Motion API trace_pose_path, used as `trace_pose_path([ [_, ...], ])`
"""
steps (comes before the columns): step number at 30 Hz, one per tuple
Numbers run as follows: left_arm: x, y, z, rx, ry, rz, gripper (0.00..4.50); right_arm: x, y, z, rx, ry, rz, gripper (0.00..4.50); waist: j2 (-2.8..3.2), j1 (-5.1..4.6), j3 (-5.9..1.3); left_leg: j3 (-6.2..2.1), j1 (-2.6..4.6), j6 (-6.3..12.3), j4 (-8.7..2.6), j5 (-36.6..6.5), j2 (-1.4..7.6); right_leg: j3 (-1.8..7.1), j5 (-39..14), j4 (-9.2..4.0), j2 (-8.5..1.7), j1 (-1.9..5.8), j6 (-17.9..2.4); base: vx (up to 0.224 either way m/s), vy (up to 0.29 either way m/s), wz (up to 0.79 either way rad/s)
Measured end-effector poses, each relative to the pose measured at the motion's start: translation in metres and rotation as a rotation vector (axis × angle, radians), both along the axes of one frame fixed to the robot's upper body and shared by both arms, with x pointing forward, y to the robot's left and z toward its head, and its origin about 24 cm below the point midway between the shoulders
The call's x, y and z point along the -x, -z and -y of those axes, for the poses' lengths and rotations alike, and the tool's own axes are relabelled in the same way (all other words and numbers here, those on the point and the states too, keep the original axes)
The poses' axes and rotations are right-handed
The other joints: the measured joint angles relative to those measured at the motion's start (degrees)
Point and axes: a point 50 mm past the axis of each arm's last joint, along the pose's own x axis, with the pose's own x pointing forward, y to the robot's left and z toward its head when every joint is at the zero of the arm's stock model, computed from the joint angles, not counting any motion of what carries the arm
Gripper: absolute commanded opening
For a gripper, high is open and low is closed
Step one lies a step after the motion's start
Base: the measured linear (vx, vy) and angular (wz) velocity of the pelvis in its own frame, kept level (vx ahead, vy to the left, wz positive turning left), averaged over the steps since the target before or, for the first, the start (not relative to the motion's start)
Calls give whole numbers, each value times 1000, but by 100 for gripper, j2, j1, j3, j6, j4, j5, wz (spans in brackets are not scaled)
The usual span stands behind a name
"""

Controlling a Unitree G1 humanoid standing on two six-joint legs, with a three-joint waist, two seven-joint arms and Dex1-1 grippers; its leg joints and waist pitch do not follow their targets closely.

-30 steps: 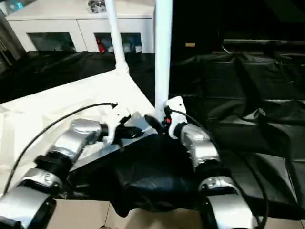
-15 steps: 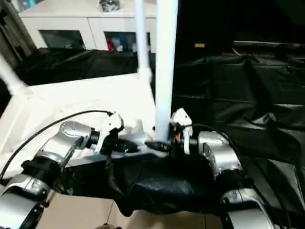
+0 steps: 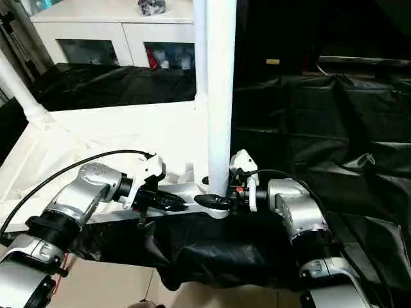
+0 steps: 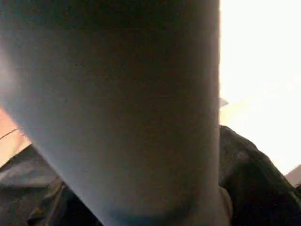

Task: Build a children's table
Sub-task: Rotate leg to tighten

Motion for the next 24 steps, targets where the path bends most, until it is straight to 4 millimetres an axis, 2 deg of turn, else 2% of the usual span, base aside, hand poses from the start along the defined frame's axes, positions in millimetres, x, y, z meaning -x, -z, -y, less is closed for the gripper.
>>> trace_pose_path([
  [4, -5, 2, 3, 3, -85, 26, 0, -10, 4, -6, -14, 155, 29, 267, 1, -32, -1, 4, 16, -1, 7, 0, -3, 9, -2, 16, -3, 5, 3, 0, 0, 0],
  [12, -22, 1, 30, -8, -331, 75, 0, -43, 4, -20, 57, 628, 54, 261, 6, -291, -4, -1, 11, -4, 5, 1, -8, 10, -5, 15, -2, 5, 21, 0, 0, 0],
  [16, -23, 1, 34, -11, -352, 88, 0, -48, 2, -24, 81, 668, 83, 261, -4, -331, -19, -7, 9, -6, -9, -1, -8, 4, 3, 10, 0, 4, 9, 0, 0, 0],
  [17, -23, 1, 34, -10, -349, 87, 0, -48, 2, -25, 79, 666, 85, 306, -5, -332, -19, -7, 8, -6, -13, -1, -8, 2, 3, 7, 0, 4, 8, 0, 0, 0],
  [22, -23, 1, 32, -8, -330, 96, 0, -48, 1, -25, 48, 630, 73, 341, -12, -347, -15, -6, 4, -5, -13, -1, -7, 1, 4, 5, 0, 1, 7, 0, 0, 0],
  [24, -22, 0, 27, -12, -301, 94, 0, -46, 1, -25, 40, 575, 80, 341, -13, -354, -14, -6, 4, -5, -16, -1, -6, 0, 3, 4, 2, -2, 7, 0, 0, 0],
])
